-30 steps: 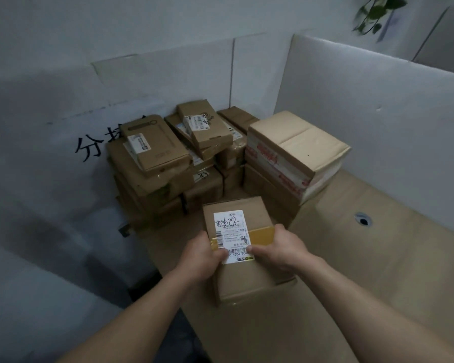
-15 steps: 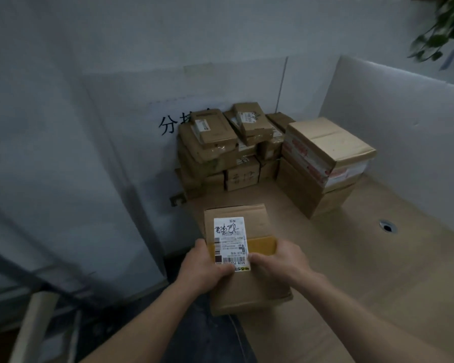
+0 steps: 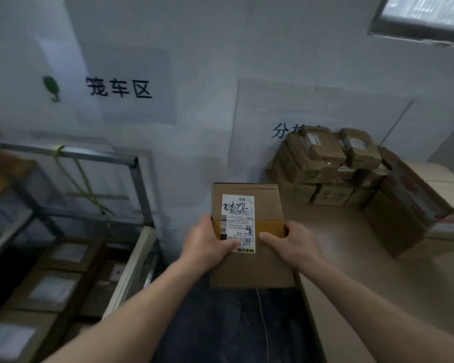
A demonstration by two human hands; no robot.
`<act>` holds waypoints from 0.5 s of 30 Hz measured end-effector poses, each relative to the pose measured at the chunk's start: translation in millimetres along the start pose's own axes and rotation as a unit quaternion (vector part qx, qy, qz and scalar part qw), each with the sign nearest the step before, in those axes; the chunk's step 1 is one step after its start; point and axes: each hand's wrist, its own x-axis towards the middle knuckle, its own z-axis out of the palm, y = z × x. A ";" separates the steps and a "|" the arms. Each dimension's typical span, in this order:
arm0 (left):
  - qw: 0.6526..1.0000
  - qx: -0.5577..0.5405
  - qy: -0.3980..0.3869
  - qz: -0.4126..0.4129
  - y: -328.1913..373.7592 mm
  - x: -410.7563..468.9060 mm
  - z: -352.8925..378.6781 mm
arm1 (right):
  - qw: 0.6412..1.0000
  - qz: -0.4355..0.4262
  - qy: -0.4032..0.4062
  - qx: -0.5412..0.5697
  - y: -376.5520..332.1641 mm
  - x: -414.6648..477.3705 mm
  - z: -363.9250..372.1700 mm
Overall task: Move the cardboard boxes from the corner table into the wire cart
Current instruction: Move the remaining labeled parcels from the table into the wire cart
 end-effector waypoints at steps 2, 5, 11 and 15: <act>0.999 -0.009 0.039 -0.010 -25.8 -13.3 -36.8 | 0.999 -0.032 -0.011 -0.014 -39.4 -8.2 20.8; 0.996 -0.027 0.080 -0.037 -63.4 -32.9 -91.7 | 0.995 -0.082 -0.041 -0.025 -99.1 -23.6 51.4; 0.985 -0.029 0.154 -0.078 -133.6 -71.9 -182.4 | 0.981 -0.170 -0.097 0.006 -199.4 -56.4 110.7; 0.973 -0.027 0.201 -0.114 -177.2 -95.5 -229.2 | 0.971 -0.199 -0.129 -0.004 -256.2 -74.8 152.4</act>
